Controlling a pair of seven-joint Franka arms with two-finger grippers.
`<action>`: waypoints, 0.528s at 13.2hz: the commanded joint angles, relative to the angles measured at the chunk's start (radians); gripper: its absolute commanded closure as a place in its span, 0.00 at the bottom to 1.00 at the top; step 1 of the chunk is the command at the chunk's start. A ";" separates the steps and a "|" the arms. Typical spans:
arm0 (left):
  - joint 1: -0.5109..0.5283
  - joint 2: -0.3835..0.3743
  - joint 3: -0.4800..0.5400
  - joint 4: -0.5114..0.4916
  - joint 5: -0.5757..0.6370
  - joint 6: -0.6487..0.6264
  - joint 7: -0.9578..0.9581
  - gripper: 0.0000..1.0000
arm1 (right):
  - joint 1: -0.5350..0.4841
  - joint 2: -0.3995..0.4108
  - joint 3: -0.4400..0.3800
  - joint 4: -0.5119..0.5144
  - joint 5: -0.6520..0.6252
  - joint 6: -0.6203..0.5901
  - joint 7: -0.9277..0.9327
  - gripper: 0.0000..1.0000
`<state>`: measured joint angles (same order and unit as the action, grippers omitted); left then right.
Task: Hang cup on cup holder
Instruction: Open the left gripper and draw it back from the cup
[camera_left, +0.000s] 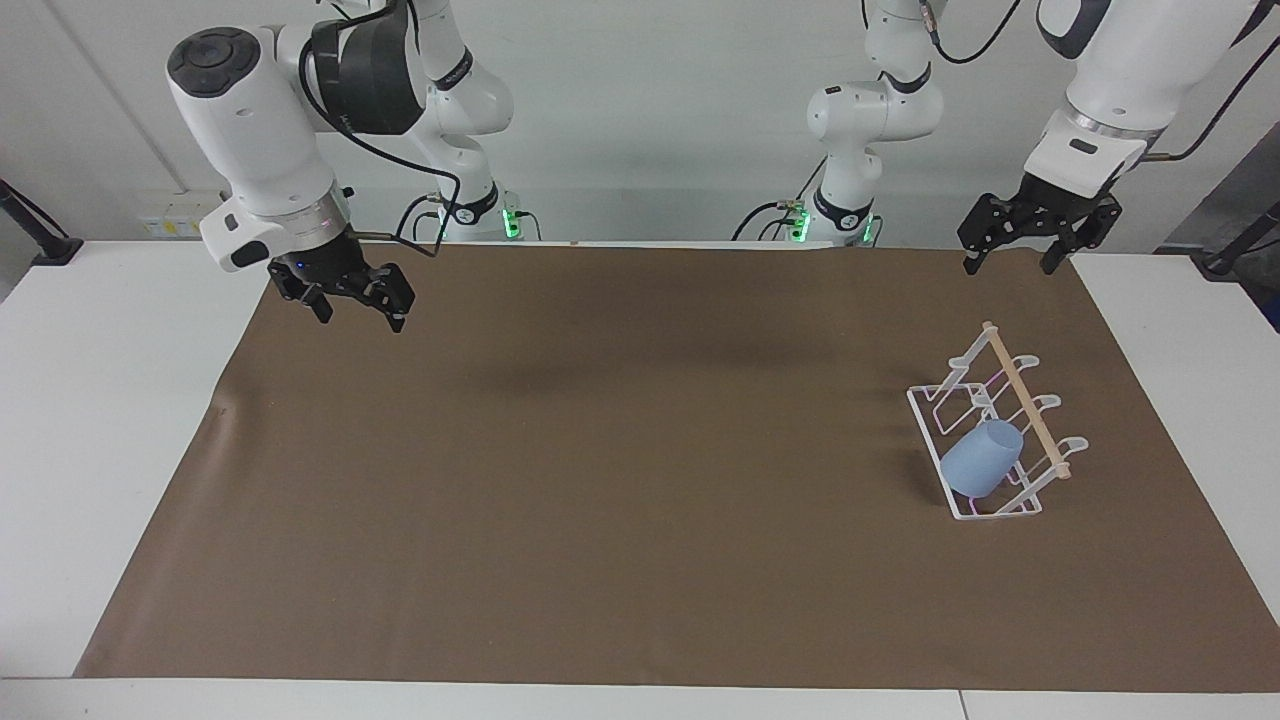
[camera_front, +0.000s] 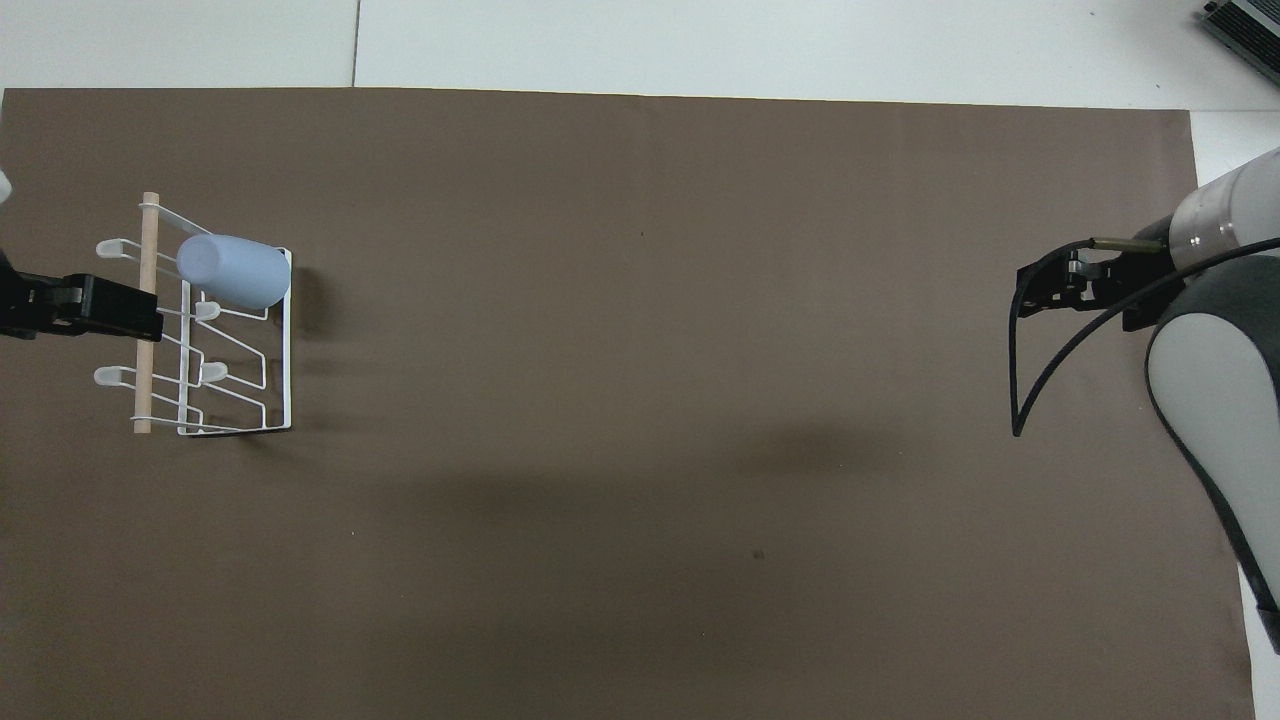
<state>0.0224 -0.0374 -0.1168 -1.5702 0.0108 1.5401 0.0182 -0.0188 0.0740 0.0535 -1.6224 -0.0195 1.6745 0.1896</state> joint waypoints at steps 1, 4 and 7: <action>0.010 -0.013 0.005 -0.021 -0.017 -0.020 0.075 0.00 | -0.003 -0.008 0.003 -0.013 -0.003 0.011 0.010 0.00; 0.007 -0.019 0.005 -0.025 -0.017 -0.021 0.063 0.00 | -0.003 -0.007 0.003 -0.013 -0.003 0.011 0.010 0.00; 0.008 -0.019 0.005 -0.018 -0.017 -0.035 0.061 0.00 | -0.003 -0.007 0.003 -0.013 -0.003 0.011 0.010 0.00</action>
<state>0.0224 -0.0385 -0.1121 -1.5773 0.0105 1.5214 0.0631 -0.0188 0.0740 0.0535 -1.6224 -0.0195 1.6745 0.1896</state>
